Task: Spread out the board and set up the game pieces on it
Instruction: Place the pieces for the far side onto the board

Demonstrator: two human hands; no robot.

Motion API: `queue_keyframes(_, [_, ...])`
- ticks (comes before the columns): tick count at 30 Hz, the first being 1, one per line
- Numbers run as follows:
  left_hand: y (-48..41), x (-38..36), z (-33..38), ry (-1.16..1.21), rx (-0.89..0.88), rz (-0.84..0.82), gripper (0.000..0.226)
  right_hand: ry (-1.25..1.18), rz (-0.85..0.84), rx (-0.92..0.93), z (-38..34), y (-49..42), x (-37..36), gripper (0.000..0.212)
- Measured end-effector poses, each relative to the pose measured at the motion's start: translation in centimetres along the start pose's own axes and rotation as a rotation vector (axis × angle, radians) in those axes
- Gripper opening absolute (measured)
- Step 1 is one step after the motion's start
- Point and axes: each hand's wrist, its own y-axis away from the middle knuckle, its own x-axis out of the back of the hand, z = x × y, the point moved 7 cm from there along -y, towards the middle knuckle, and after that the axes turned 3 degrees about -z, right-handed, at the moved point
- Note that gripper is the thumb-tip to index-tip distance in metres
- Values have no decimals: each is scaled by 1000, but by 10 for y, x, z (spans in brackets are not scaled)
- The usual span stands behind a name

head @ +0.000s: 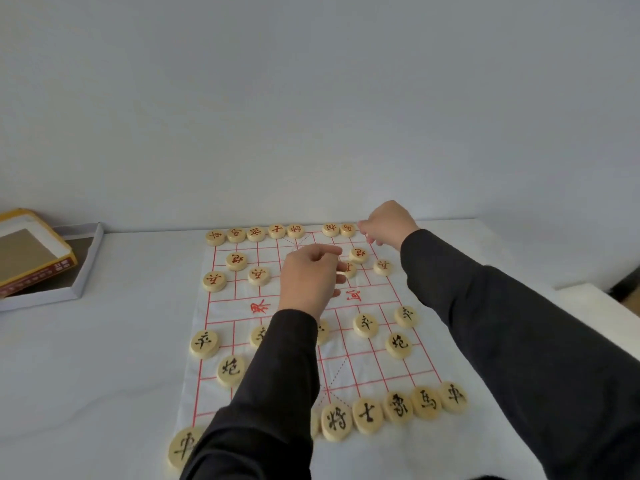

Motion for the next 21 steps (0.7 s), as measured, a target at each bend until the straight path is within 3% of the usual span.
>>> queue_keyframes(9, [33, -35, 5, -277, -139, -125, 25, -380, 182, 37, 64, 111, 44, 19])
queue_keyframes(16, [47, -43, 2, -263, -107, -201, 22, -173, 243, -69, 130, 118, 62, 30])
queue_keyframes(21, [48, -48, -4, -309, -90, -216, 21, 148, -25, -185, 150, 119, 43, 40])
